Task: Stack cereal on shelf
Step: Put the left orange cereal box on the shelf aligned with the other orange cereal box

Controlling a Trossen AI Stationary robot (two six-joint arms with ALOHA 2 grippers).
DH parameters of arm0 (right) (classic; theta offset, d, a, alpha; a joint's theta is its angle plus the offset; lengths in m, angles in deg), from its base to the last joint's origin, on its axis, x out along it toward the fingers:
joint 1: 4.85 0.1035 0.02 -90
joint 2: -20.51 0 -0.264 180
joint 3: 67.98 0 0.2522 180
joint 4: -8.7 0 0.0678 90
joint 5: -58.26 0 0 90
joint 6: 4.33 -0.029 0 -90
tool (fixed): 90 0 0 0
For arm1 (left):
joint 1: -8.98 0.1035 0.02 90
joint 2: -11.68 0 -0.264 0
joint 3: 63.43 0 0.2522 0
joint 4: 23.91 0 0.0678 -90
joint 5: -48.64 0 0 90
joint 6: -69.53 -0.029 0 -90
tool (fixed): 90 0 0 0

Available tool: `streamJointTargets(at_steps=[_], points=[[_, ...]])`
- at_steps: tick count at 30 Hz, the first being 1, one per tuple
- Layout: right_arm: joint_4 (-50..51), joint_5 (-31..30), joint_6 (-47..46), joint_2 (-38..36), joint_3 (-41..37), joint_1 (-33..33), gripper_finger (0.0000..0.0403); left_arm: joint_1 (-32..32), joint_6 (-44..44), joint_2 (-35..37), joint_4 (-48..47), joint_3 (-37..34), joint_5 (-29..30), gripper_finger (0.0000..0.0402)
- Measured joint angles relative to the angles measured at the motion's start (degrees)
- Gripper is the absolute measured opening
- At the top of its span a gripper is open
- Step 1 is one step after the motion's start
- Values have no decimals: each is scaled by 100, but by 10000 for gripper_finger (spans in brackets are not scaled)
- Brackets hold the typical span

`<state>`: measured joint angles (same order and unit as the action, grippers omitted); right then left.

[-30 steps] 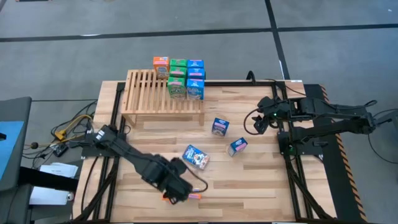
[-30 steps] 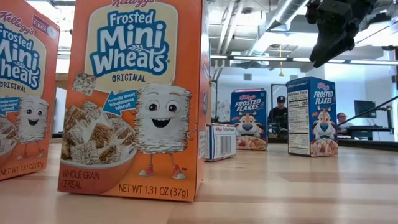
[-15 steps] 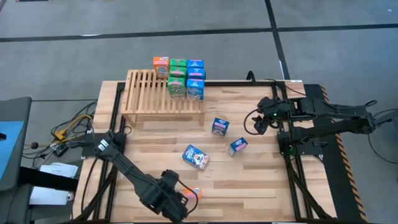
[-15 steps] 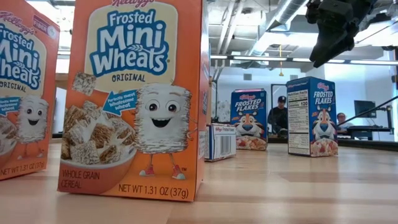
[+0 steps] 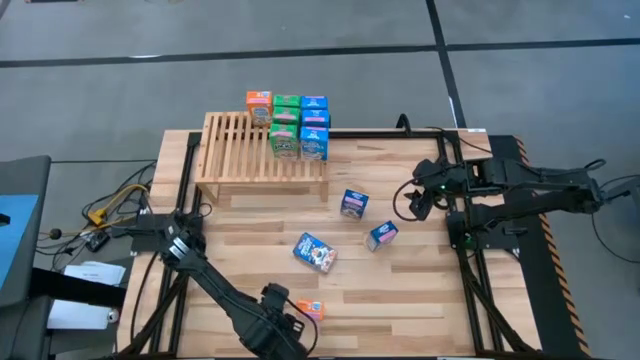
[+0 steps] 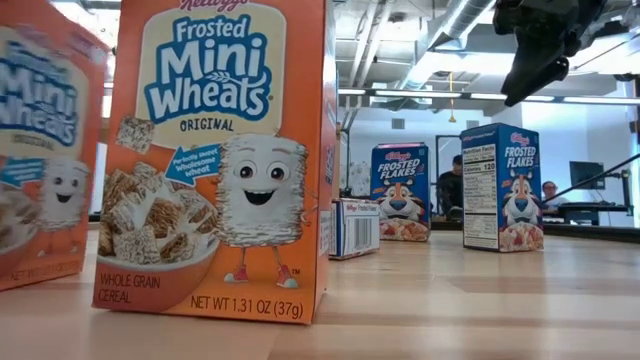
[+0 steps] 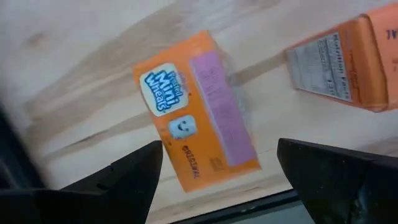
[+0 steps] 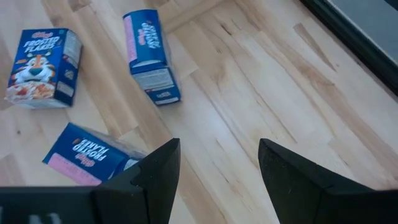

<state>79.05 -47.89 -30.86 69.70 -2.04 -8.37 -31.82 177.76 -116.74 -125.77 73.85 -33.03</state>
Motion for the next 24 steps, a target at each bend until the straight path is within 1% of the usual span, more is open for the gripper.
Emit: streamJointTargets(at_steps=[4, 8, 15, 20, 24], points=[[-3, 2, -1, 0, 0, 145, 240, 55, -23, -89, -19, -4, 226, 308], [-7, -4, 0, 0, 0, 214, 240, 125, -135, -70, -145, -2, 311, 291], [-6, -7, 1, 0, 0, 242, 240, 200, -538, -103, -133, -2, 286, 236], [-8, -10, 3, 0, 0, 242, 240, 301, -679, -103, -112, -2, 291, 211], [-8, -16, 5, 0, 0, 242, 240, 420, -1202, -102, -115, 153, -11, 198]])
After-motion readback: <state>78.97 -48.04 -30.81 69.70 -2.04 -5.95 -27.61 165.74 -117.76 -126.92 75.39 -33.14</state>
